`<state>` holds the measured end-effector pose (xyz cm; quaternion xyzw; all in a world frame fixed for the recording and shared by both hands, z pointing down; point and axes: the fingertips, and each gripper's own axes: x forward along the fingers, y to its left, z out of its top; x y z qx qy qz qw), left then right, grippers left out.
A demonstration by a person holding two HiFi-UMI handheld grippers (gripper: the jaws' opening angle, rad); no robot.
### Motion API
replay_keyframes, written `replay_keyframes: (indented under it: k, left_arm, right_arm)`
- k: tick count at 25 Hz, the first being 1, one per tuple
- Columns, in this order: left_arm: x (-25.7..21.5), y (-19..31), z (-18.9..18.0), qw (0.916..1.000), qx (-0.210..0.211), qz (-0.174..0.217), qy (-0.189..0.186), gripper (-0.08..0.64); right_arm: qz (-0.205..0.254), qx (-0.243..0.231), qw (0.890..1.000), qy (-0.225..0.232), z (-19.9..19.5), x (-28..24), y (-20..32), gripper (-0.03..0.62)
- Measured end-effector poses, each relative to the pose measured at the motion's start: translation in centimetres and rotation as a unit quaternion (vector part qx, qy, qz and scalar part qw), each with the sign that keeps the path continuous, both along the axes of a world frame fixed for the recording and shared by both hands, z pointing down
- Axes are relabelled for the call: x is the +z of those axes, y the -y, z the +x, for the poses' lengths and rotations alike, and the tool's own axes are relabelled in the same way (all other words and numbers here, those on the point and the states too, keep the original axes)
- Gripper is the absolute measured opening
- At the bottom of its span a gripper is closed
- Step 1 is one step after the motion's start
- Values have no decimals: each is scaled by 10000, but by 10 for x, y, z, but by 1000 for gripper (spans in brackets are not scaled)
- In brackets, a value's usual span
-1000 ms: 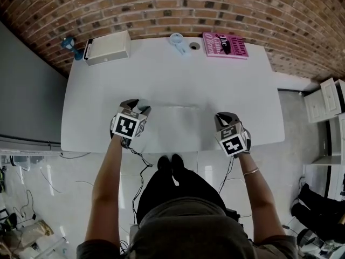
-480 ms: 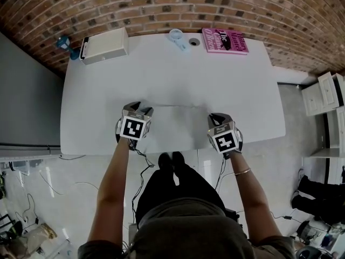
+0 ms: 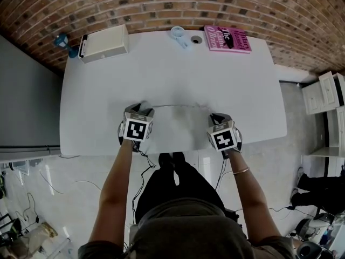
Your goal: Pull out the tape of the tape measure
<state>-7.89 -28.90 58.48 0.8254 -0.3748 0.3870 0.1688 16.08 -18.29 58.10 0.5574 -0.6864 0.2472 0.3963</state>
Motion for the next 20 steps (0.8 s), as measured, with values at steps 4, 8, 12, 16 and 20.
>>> replay_keyframes:
  k: [4,8,12,16,20]
  left_arm:
    - [5,0,-2,9999,-50,-90,-28,229]
    - [7,2,-2,9999,-76,-74,-63,229]
    - [9,2,-4,9998,-136,-143,-61,229]
    - [8,4,-4,9998,-159,-111,-86,229]
    - [10,4,-4,9997,-197,-145,-93,229]
  right_arm:
    - [-140,92,9999,-30,3,8,-2,23]
    - [-149,138,9998,26,2,9,1,23]
    - [-202,157,9996,82,1,11,3,25]
    - [-267,201,9994,51,4,15,2,25]
    - [-272,246,9993,116,5,17,3,28]
